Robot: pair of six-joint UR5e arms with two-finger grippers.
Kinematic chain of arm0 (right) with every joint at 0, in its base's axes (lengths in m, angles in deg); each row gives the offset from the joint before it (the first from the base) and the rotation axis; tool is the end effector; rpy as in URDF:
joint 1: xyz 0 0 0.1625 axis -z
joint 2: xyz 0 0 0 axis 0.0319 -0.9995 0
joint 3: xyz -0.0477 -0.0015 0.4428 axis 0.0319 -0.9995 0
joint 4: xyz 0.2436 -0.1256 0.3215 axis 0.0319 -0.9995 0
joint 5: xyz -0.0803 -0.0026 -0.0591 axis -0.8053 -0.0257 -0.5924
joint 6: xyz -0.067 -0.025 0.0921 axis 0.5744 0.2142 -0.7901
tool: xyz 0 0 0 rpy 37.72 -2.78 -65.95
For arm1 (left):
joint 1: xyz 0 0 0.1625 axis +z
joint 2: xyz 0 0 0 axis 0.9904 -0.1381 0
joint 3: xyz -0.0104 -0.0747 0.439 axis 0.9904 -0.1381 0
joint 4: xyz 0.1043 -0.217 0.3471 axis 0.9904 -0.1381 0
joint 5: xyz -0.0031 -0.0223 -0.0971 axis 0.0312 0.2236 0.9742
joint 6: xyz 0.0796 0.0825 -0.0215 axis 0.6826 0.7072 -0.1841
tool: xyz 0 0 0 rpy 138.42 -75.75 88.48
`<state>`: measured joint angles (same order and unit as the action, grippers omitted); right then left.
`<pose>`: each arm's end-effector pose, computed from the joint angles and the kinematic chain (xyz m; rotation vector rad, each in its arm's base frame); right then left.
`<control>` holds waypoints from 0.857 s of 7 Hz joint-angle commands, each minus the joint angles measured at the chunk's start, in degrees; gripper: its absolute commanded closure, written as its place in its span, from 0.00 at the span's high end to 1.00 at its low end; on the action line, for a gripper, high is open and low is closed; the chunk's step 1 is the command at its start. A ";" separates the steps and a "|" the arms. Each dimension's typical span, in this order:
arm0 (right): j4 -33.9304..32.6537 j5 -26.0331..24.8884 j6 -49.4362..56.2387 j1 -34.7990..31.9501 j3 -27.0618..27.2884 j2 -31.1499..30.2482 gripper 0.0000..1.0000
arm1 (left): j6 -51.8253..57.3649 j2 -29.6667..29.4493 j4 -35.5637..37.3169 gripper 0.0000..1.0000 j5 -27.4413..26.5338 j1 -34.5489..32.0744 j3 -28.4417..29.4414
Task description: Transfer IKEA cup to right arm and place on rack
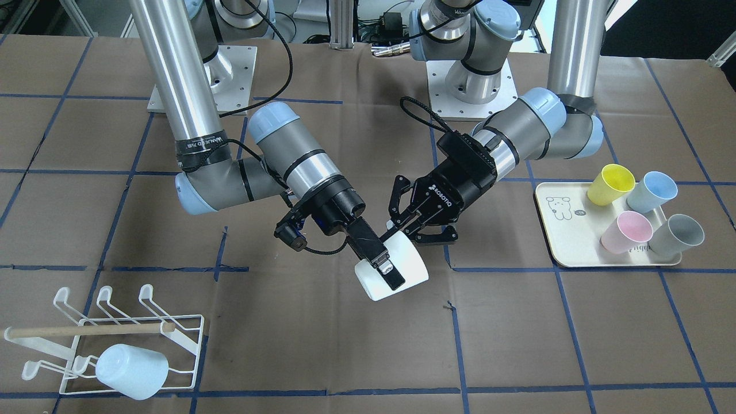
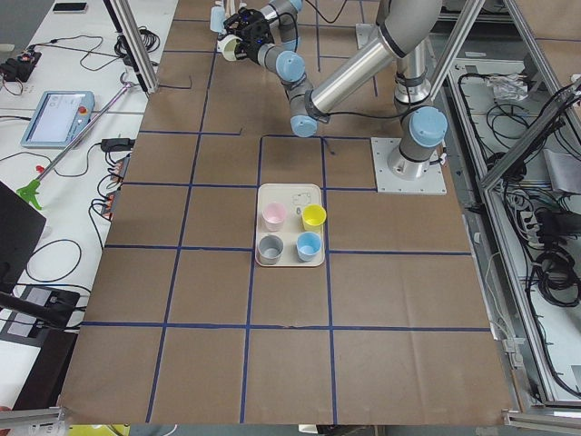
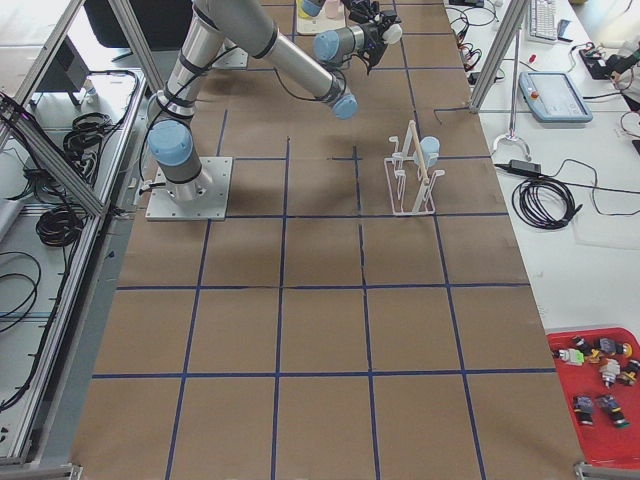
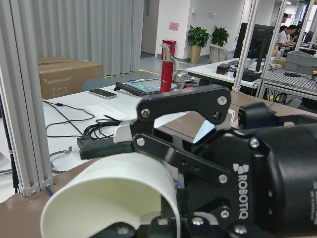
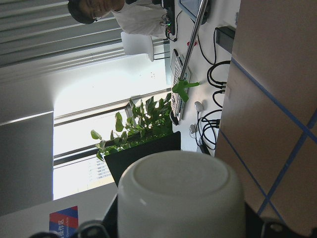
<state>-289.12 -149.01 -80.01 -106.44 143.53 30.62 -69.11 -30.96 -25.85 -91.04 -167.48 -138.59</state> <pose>0.3723 -0.5773 0.3000 0.9579 1.5035 -0.4851 -0.1842 -0.5461 0.3275 -0.8685 -1.9564 1.4061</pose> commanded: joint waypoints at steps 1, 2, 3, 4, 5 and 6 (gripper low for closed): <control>-0.01 0.51 -0.03 0.43 0.02 -0.12 0.47 | 0.20 -0.58 0.17 0.84 -2.54 0.16 0.39; -0.01 0.51 -0.03 0.43 -0.07 -0.12 0.46 | 0.03 -0.24 0.09 0.86 -2.47 0.25 0.39; -0.01 1.12 -0.03 0.52 0.02 -0.12 0.44 | -0.06 0.46 0.09 0.86 -2.38 0.60 0.39; -0.01 1.48 -0.11 0.87 -0.07 -0.12 0.43 | -0.06 1.07 0.00 0.87 -2.38 1.56 0.04; -0.01 1.65 -0.12 1.13 -0.07 -0.12 0.43 | -0.23 1.78 -0.09 0.88 -2.12 3.31 -0.40; -0.01 3.92 -0.12 1.83 -0.07 -0.21 0.40 | -0.24 3.44 -0.52 0.92 1.63 6.55 -1.54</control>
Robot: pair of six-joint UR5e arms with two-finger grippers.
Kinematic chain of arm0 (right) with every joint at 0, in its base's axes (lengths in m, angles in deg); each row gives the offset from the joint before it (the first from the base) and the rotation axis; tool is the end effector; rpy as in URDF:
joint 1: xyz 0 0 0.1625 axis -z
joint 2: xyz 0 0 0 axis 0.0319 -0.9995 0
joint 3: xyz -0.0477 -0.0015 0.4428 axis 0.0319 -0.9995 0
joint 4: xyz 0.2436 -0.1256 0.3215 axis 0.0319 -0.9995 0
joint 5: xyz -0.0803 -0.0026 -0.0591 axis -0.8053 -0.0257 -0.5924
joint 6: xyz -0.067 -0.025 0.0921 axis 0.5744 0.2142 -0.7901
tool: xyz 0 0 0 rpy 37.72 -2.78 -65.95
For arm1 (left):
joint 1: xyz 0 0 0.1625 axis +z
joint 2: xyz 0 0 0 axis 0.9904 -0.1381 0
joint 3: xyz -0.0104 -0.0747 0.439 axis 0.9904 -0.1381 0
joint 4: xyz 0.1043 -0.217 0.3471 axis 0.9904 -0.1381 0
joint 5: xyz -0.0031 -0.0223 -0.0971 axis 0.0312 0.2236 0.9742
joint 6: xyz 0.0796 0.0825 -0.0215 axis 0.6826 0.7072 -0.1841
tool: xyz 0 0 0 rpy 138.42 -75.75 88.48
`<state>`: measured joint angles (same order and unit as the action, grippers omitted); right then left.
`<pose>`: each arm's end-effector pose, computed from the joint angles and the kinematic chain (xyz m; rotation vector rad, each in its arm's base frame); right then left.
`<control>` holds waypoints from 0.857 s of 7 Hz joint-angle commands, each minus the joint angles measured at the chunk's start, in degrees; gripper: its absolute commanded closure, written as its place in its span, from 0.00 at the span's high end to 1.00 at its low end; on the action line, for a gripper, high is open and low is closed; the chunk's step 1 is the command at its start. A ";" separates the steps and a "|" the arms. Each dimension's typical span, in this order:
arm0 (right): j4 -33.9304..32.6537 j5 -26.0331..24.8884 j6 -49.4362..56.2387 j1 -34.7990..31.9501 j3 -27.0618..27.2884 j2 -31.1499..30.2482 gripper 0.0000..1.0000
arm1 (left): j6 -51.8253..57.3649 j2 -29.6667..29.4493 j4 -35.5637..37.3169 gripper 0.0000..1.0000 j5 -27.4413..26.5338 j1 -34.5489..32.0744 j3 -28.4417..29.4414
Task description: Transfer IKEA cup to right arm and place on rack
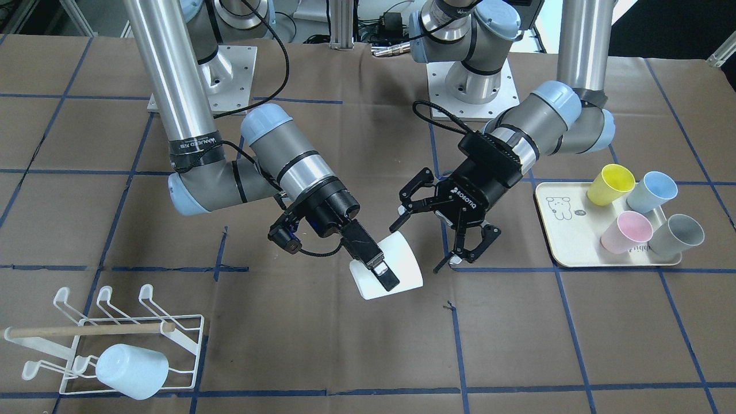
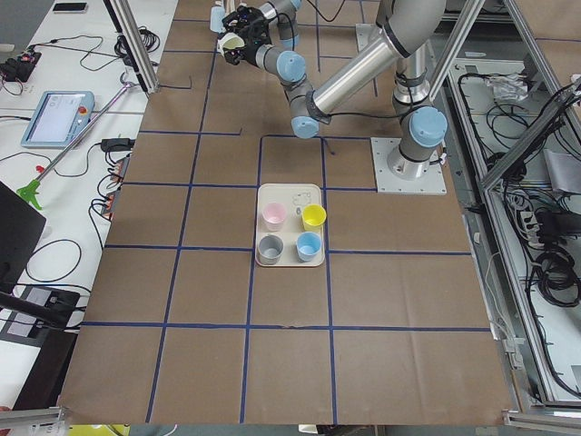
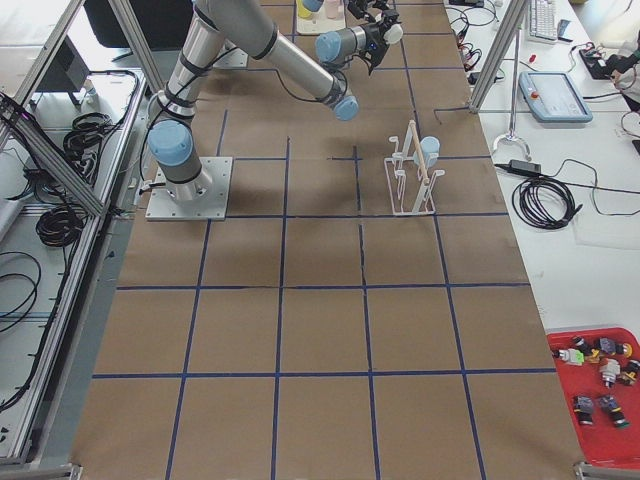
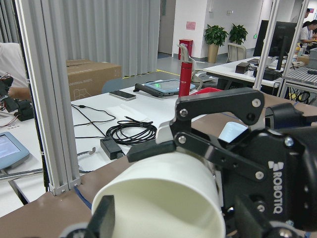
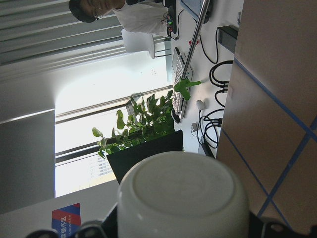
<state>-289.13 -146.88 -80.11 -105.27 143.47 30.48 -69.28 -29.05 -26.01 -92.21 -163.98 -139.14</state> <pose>0.3639 -0.5820 0.3024 0.9464 1.5015 -0.4689 -0.1500 -0.5499 0.3403 -0.8147 -2.0091 1.4690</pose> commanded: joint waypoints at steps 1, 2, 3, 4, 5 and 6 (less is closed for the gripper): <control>0.00 2.60 -0.01 1.53 0.17 -0.16 0.39 | 0.02 3.11 -0.37 0.94 5.53 7.08 -4.22; -0.09 2.78 0.08 2.23 0.26 -0.33 0.39 | 0.02 5.30 -0.54 0.97 7.03 10.34 -6.61; -0.18 4.87 0.08 3.02 0.35 -0.51 0.39 | 0.02 5.84 -0.72 0.98 7.13 11.85 -7.06; -0.27 5.15 0.08 3.73 1.30 -0.94 0.39 | 0.11 6.20 -3.16 0.99 7.05 12.13 -6.81; -0.27 5.16 0.17 4.34 2.53 -2.34 0.39 | 0.37 8.46 -8.40 0.99 6.09 12.13 -6.28; -0.09 5.07 0.60 5.13 4.63 -4.44 0.37 | 0.72 13.18 -18.72 0.99 0.08 11.96 -5.67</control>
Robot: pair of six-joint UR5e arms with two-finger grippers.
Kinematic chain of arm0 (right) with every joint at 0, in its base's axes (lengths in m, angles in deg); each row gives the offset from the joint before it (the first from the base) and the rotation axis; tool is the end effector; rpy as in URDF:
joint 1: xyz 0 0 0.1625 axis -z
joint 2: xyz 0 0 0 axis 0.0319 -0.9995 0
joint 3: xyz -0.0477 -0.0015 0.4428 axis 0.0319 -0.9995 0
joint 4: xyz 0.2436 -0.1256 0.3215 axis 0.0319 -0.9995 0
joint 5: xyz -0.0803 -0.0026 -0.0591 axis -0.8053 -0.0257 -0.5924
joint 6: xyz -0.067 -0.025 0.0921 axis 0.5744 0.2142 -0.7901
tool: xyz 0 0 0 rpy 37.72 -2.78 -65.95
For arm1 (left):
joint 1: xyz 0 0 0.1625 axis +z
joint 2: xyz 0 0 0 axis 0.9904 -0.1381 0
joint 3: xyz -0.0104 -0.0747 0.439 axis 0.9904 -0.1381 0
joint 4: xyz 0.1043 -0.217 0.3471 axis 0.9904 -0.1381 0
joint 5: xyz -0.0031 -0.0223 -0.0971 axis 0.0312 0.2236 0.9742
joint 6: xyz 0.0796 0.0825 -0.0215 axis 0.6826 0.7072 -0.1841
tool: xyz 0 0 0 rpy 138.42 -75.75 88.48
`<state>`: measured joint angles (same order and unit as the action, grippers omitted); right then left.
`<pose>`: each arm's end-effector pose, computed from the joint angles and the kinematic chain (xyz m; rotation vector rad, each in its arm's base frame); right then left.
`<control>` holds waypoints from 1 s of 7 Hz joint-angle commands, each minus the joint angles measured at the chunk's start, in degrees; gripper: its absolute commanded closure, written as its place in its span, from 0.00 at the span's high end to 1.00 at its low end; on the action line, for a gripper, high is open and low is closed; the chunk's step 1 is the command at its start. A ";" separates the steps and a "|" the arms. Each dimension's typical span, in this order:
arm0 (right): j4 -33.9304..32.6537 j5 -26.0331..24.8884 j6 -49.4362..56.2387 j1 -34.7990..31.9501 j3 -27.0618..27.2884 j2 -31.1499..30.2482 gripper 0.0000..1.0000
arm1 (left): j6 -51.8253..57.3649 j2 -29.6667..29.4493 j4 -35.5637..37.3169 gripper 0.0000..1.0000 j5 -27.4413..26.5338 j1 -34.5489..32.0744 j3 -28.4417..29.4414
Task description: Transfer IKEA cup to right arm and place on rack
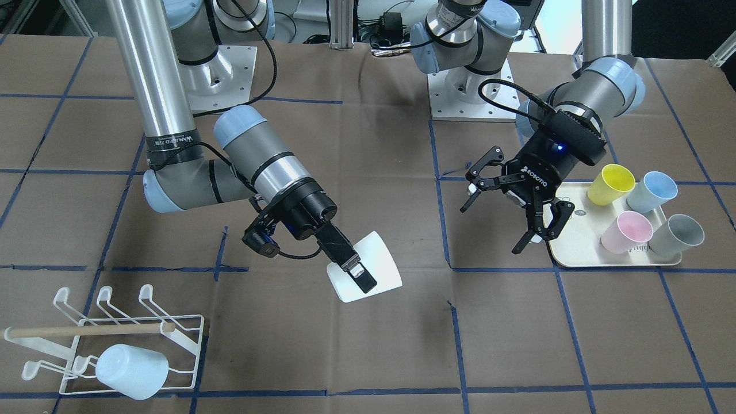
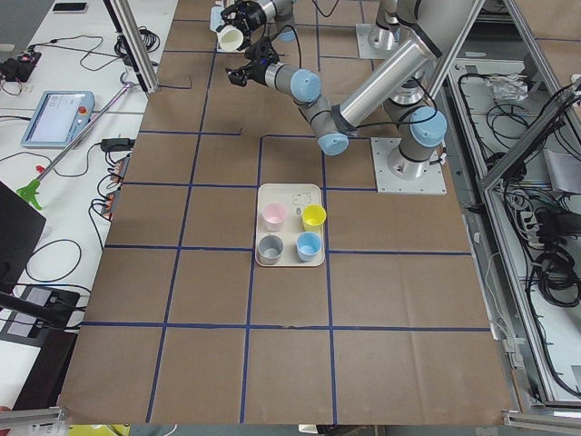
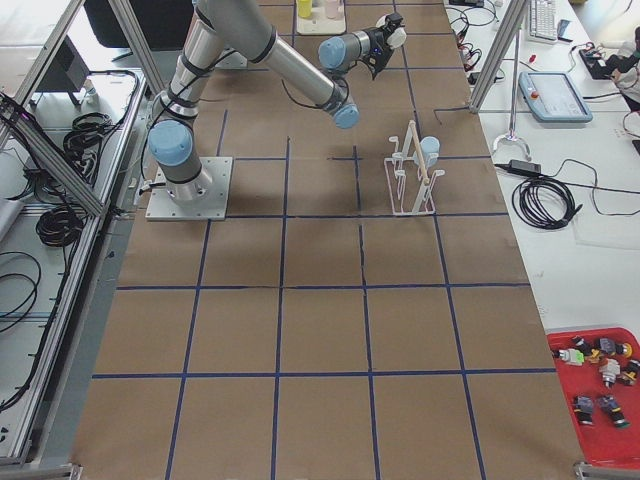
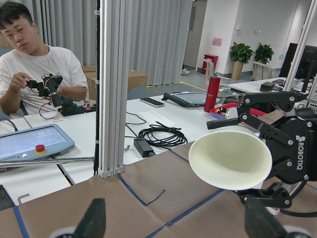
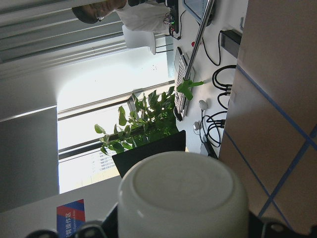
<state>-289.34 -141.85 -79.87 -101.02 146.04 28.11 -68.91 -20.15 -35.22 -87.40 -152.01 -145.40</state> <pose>0.3243 -0.5856 0.3130 0.9390 1.4953 -0.4515 -0.0566 -0.5200 0.3623 -0.5949 -2.1028 1.4390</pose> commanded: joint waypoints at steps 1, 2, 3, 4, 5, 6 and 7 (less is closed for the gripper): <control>0.21 -0.22 0.62 1.94 4.17 -3.83 0.36 | 0.62 9.03 -20.32 0.99 -10.96 -0.36 2.17; 0.12 -0.23 1.49 3.42 5.50 -5.42 0.35 | 1.32 11.17 -30.96 0.99 -16.68 -0.80 5.05; 0.12 -0.40 6.11 5.27 6.73 -7.52 0.34 | 1.32 11.10 -38.37 0.99 -22.05 -2.37 8.82; 0.21 -0.49 13.38 7.63 8.05 -8.76 0.33 | 0.97 10.67 -47.76 0.99 -29.50 -5.78 13.21; -0.05 -0.49 22.07 9.66 9.02 -9.30 0.33 | -1.99 9.62 -58.73 0.99 -39.66 -9.99 20.22; -0.14 -0.66 31.12 12.03 9.46 -10.00 0.33 | -9.94 7.95 -68.32 0.99 -45.16 -13.77 26.73; -0.23 -0.84 44.26 14.92 10.69 -10.18 0.33 | -12.63 6.81 -77.90 0.99 -51.48 -16.42 31.93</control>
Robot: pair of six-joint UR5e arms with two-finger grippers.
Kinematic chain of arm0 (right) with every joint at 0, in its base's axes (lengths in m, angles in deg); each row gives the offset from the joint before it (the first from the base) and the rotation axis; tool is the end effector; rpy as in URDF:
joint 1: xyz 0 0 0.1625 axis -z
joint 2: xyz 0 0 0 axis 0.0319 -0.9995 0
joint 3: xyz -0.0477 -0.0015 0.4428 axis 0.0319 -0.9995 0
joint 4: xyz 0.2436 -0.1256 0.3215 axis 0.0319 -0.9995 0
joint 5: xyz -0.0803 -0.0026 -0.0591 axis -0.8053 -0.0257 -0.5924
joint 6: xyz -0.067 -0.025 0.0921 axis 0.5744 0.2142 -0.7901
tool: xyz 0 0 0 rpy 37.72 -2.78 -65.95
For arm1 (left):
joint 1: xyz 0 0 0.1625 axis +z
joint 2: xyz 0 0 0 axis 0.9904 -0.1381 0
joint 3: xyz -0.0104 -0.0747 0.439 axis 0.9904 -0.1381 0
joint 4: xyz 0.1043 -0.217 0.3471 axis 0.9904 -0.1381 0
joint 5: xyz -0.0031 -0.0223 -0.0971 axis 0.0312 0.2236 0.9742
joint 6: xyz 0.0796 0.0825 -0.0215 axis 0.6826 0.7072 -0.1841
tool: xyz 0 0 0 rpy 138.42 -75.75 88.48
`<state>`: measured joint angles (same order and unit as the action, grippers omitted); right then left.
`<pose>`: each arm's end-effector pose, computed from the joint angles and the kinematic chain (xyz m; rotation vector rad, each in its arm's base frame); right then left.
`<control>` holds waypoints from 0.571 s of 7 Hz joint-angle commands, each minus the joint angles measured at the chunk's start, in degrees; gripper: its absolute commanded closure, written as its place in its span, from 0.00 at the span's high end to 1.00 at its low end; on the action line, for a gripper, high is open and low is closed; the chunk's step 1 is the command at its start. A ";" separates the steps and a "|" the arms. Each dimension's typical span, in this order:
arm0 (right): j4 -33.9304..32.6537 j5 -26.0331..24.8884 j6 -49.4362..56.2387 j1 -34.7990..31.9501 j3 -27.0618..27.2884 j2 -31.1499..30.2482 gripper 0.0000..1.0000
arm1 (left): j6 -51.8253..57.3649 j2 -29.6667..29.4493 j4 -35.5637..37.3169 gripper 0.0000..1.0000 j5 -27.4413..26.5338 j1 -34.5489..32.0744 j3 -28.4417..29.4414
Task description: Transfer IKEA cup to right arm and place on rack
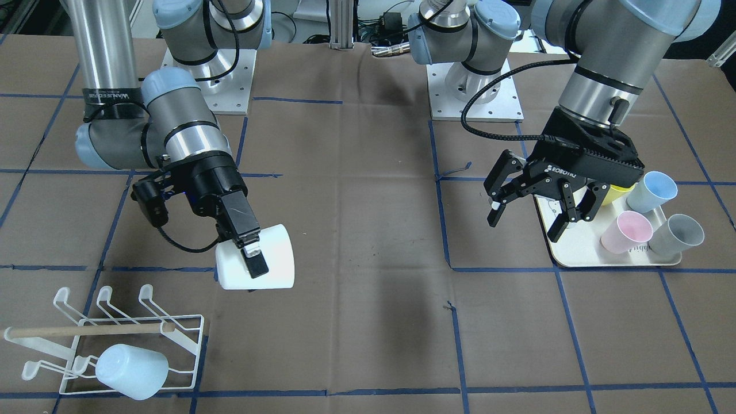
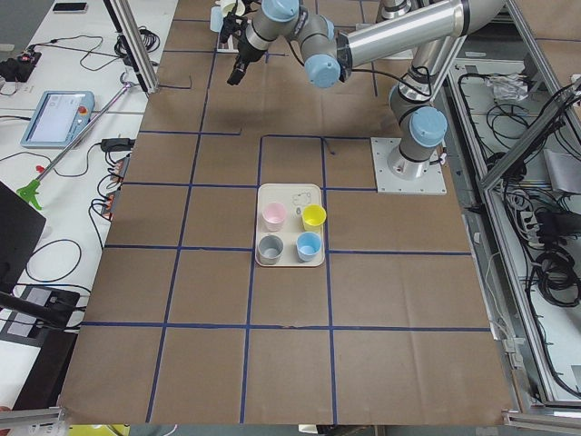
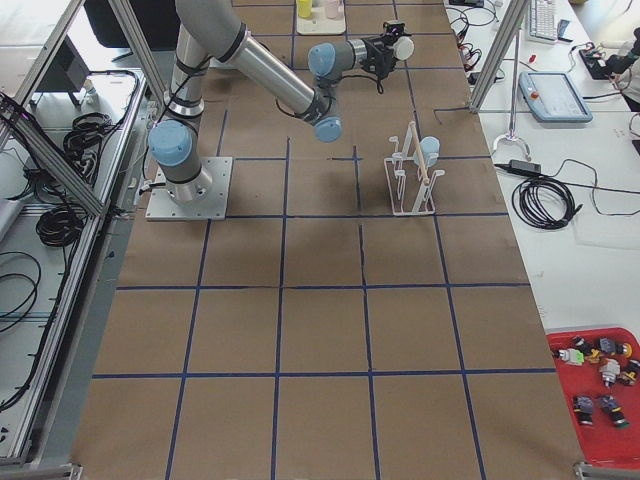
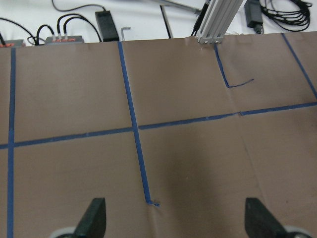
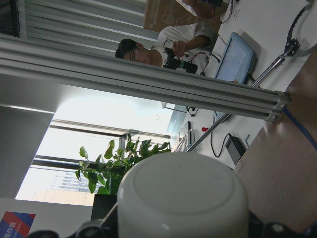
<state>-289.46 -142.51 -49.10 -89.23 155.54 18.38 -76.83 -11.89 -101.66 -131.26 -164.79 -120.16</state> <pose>0.1954 -0.5751 0.3518 0.7183 1.7048 -0.9928 -0.0901 -0.5610 0.4591 -0.1708 -2.9045 0.6451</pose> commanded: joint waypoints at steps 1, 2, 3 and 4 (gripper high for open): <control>-0.20 -0.19 27.90 5.86 1.63 -0.97 0.33 | -6.48 -1.38 -22.69 0.99 -11.69 -4.71 10.13; -0.11 0.34 37.01 8.50 1.73 -1.59 0.33 | -9.37 -0.68 -28.89 0.99 -11.91 -4.81 11.12; 0.32 0.60 45.36 11.14 1.81 -1.51 0.33 | -9.83 0.28 -32.09 0.99 -13.13 -4.98 10.44; 0.67 0.60 54.58 13.51 1.64 -1.68 0.33 | -11.31 0.29 -32.30 0.99 -14.27 -5.42 10.26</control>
<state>-289.18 -142.04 -5.63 -78.72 157.23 16.88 -86.44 -11.97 -131.57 -144.00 -169.73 -109.85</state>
